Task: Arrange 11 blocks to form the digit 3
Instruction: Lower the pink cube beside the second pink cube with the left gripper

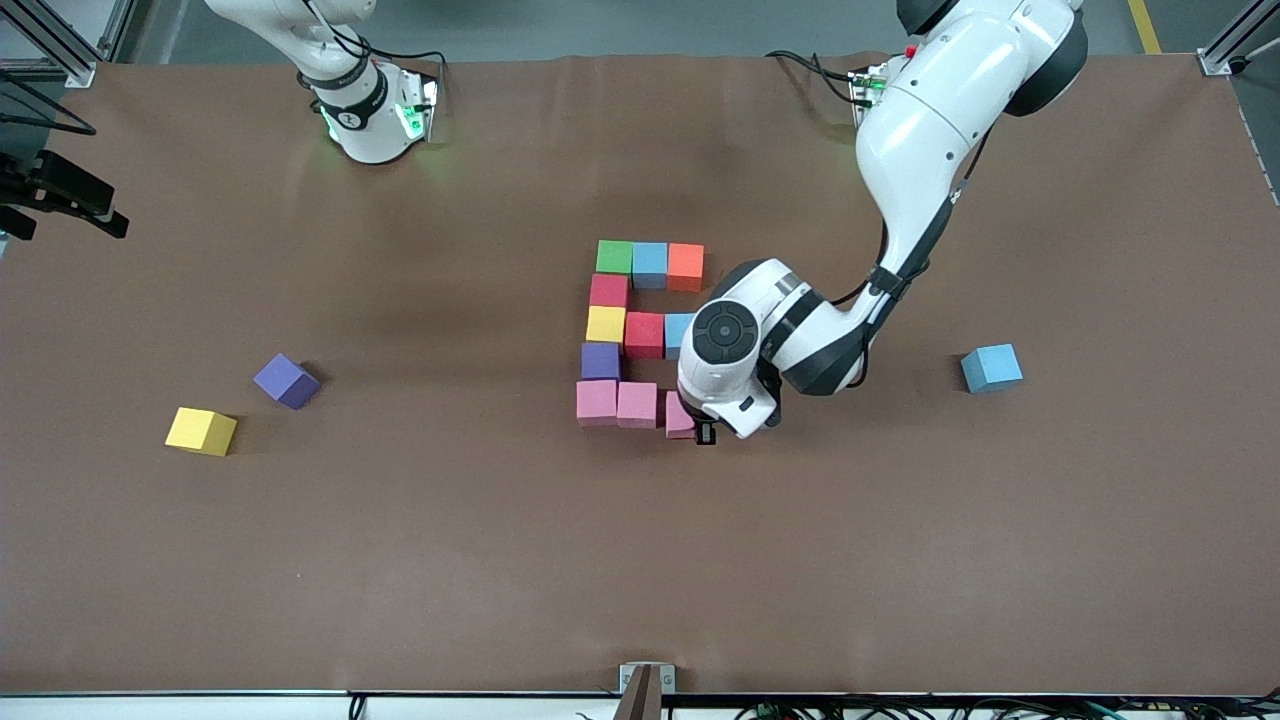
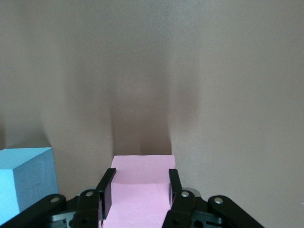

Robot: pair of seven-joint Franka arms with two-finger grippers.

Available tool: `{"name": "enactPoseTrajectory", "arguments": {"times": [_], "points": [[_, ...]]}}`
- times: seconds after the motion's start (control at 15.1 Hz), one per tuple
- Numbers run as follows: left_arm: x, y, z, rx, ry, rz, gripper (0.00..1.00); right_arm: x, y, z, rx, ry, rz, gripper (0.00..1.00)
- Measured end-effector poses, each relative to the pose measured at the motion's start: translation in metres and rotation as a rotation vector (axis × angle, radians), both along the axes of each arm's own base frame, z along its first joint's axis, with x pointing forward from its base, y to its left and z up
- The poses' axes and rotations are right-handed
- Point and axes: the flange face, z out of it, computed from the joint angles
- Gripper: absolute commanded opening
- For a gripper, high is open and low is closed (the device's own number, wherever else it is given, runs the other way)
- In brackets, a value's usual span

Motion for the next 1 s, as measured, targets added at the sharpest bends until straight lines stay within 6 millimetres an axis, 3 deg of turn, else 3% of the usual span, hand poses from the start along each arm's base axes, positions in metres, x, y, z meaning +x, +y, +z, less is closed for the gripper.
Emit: {"name": "enactPoseTrajectory", "arguments": {"times": [0.4, 0.6, 0.66, 0.73, 0.8, 0.86, 1.0], "points": [[-0.012, -0.012, -0.012, 0.006, 0.015, -0.008, 0.02, 0.0, -0.001, 0.0, 0.0, 0.0, -0.001, 1.0], [-0.012, -0.013, -0.014, 0.008, 0.017, -0.008, 0.11, 0.0, -0.001, 0.0, 0.0, 0.001, -0.001, 1.0], [-0.012, -0.012, -0.014, 0.008, 0.017, -0.008, 0.21, 0.0, -0.001, 0.0, 0.0, 0.001, -0.001, 1.0], [-0.012, -0.012, -0.014, 0.008, 0.017, -0.008, 0.38, 0.0, -0.001, 0.0, 0.0, 0.001, -0.002, 1.0], [-0.012, -0.012, -0.014, 0.008, 0.017, -0.008, 0.87, 0.0, -0.001, 0.0, 0.0, 0.001, -0.003, 1.0], [-0.012, -0.012, -0.014, 0.009, 0.016, -0.009, 1.0, 0.0, -0.002, 0.0, 0.0, 0.001, -0.004, 1.0], [-0.01, -0.01, -0.015, 0.029, -0.005, -0.024, 1.0, -0.001, -0.002, 0.0, 0.0, 0.005, -0.004, 1.0]]}}
